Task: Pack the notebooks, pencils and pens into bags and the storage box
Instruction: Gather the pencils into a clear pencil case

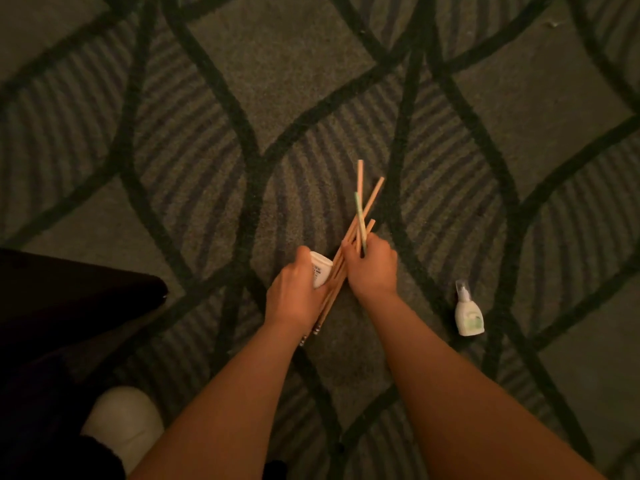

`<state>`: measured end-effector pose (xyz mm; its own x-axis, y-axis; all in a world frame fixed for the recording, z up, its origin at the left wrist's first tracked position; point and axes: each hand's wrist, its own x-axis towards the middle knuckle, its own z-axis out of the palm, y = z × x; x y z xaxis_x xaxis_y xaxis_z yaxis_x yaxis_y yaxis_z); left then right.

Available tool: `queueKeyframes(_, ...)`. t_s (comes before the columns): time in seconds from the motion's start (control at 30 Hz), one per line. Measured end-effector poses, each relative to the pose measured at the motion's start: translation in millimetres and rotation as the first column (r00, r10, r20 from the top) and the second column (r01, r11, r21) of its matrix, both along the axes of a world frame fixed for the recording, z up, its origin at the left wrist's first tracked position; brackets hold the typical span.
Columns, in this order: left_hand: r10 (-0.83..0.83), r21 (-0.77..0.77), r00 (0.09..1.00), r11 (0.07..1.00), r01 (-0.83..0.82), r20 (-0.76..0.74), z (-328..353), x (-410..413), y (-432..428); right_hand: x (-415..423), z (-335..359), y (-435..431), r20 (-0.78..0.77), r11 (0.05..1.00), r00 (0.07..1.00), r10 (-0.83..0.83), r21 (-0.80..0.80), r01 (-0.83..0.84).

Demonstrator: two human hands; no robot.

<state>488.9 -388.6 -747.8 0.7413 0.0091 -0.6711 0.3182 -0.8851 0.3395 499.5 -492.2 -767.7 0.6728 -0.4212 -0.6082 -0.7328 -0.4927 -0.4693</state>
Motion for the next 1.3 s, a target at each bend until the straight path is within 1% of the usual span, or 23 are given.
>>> queueKeyframes(0.07,0.035,0.053,0.999,0.998,-0.036,0.022,1.4,0.4,-5.3,-1.6,2.2,1.9,-0.012,0.999,1.0,-0.016,-0.047,0.015)
queueKeyframes(0.13,0.017,0.12,0.998,0.993,-0.024,0.062,1.5,-1.3,-14.8,-6.2,4.8,-0.3,-0.02,0.997,1.0,-0.014,-0.078,0.012)
queueKeyframes(0.2,-0.018,0.145,0.993,0.989,0.001,0.114,1.9,-2.8,-21.3,-10.6,9.0,-7.7,-0.016,0.993,0.999,-0.05,-0.103,0.048)
queueKeyframes(0.23,-0.051,0.143,0.989,0.989,0.03,0.142,1.7,-3.3,-23.2,-12.3,12.1,-14.0,-0.013,0.99,0.997,-0.075,-0.118,0.073)
queueKeyframes(0.3,-0.171,0.144,0.968,0.979,0.145,0.183,0.1,-2.7,-24.8,-16.7,19.2,-31.0,-0.017,0.98,0.996,-0.087,-0.182,0.082)
queueKeyframes(0.33,-0.226,0.147,0.956,0.969,0.201,0.186,-0.1,-1.5,-24.6,-20.3,23.0,-40.4,-0.021,0.974,0.997,-0.074,-0.217,0.068)
queueKeyframes(0.4,-0.26,0.147,0.953,0.96,0.238,0.152,1.4,3.0,-23.7,-29.6,31.3,-59.0,-0.003,0.966,0.998,-0.058,-0.254,0.055)
queueKeyframes(0.47,-0.214,0.112,0.973,0.972,0.205,0.08,3.4,6.1,-23.7,-41.7,37.6,-77.3,0.009,0.951,0.999,-0.049,-0.305,0.049)
queueKeyframes(0.5,-0.164,0.069,0.986,0.985,0.161,0.044,5.0,6.0,-24.0,-49.1,39.7,-85.8,-0.004,0.934,0.999,-0.039,-0.355,0.035)
queueKeyframes(0.57,-0.025,-0.039,0.999,0.999,0.024,-0.029,10.5,1.6,-24.8,-64.5,42.1,-100.2,-0.08,0.899,0.997,-0.024,-0.439,-0.014)
queueKeyframes(0.6,0.031,-0.077,0.997,0.996,-0.036,-0.066,13.9,-2.1,-25.7,-71.4,41.9,-105.4,-0.143,0.892,0.989,-0.024,-0.45,-0.043)
queueKeyframes(0.67,0.103,-0.118,0.986,0.986,-0.119,-0.134,20.9,-12.0,-29.4,-82.8,39.1,-113.0,-0.292,0.896,0.956,-0.026,-0.43,-0.107)
queueKeyframes(0.73,0.166,-0.135,0.972,0.973,-0.189,-0.163,29.6,-19.6,-34.5,-90.6,34.6,-118.6,-0.382,0.907,0.924,-0.015,-0.394,-0.148)
queueKeyframes(0.77,0.197,-0.141,0.967,0.965,-0.221,-0.164,31.7,-21.4,-36.1,-91.9,32.2,-119.8,-0.387,0.909,0.922,0.006,-0.382,-0.166)
queueKeyframes(0.83,0.229,-0.145,0.956,0.956,-0.256,-0.18,36.7,-26.9,-36.6,-96.8,34.3,-116.6,-0.34,0.913,0.937,0.078,-0.353,-0.204)
queueKeyframes(0.93,0.227,-0.143,0.938,0.952,-0.271,-0.262,37.7,-37.7,-32.4,-113.7,45.9,-103.9,-0.254,0.923,0.949,0.186,-0.285,-0.257)
queueKeyframes(1.0,0.233,-0.147,0.909,0.943,-0.298,-0.344,43.2,-44.3,-26.6,-131.9,53.7,-93.1,-0.254,0.883,0.909,0.33,-0.257,-0.393)
queueKeyframes(1.07,0.244,-0.135,0.887,0.939,-0.317,-0.392,50.3,-49.5,-18.4,-147.6,56.3,-86.1,-0.323,0.812,0.827,0.461,-0.221,-0.539)
queueKeyframes(1.1,0.246,-0.127,0.878,0.938,-0.322,-0.41,53.6,-50.7,-13.3,-152.7,55.6,-83.8,-0.36,0.788,0.794,0.49,-0.206,-0.58)
queueKeyframes(1.17,0.248,-0.121,0.869,0.937,-0.327,-0.428,60.6,-50.9,-2.6,-158.5,53.2,-79.3,-0.405,0.777,0.763,0.503,-0.174,-0.604)
queueKeyframes(1.3,0.303,-0.106,0.876,0.925,-0.365,-0.375,72.0,-43.4,15.4,-154.8,48.7,-73.1,-0.416,0.793,0.768,0.486,-0.16,-0.588)
